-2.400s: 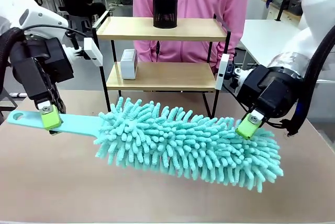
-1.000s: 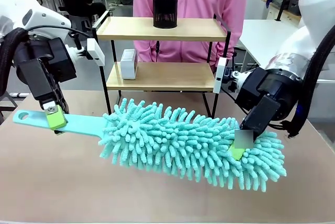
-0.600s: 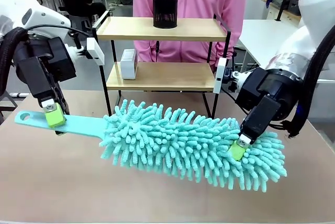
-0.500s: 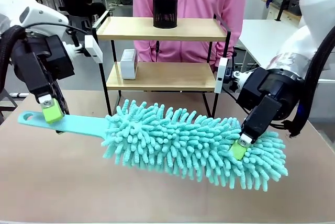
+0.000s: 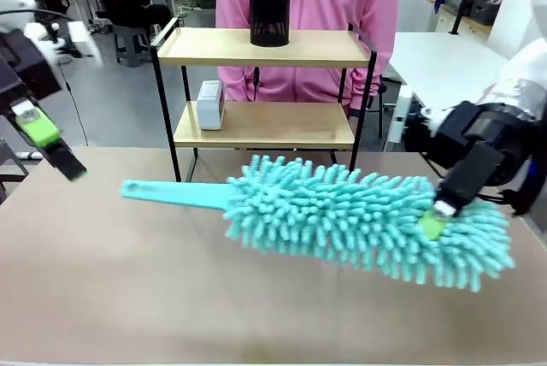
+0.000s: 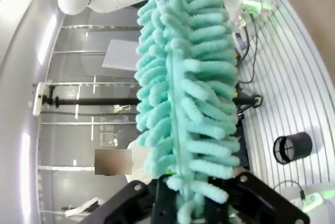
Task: Clean the shelf.
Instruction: Hand the Duster back to the human.
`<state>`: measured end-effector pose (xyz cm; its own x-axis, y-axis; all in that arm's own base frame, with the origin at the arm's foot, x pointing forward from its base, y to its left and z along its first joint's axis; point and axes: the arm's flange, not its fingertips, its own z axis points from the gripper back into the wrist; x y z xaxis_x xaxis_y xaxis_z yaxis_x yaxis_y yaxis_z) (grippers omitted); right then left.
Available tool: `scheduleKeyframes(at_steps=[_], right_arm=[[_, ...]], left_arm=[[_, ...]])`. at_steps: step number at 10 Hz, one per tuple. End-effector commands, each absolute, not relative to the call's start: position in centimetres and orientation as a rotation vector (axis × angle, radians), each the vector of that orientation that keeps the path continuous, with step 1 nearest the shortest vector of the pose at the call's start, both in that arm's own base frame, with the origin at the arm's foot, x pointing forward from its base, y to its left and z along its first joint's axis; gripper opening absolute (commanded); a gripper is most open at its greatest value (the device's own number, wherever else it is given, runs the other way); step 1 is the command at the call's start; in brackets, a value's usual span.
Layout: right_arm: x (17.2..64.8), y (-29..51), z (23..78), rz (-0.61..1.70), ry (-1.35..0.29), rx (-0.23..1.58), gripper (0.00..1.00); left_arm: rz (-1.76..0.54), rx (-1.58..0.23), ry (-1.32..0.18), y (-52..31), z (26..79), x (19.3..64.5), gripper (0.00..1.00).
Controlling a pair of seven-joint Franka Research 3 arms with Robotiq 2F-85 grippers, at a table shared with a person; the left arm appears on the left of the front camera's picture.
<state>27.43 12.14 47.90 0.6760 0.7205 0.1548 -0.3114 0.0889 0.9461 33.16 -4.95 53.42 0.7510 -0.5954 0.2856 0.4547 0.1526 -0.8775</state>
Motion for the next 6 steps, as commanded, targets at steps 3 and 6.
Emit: scheduleKeyframes(at_steps=[3, 6], right_arm=[[27.5, -1.1, 52.1, 0.806, 0.210, 1.441, 0.00], [28.1, -7.3, 53.4, 0.658, -0.179, 1.602, 0.00]], left_arm=[[-0.169, -1.385, -0.403, 5.0, 52.0, 32.0, 1.00], [0.032, -1.392, -0.454, 5.7, 49.3, 33.8, 1.00]])
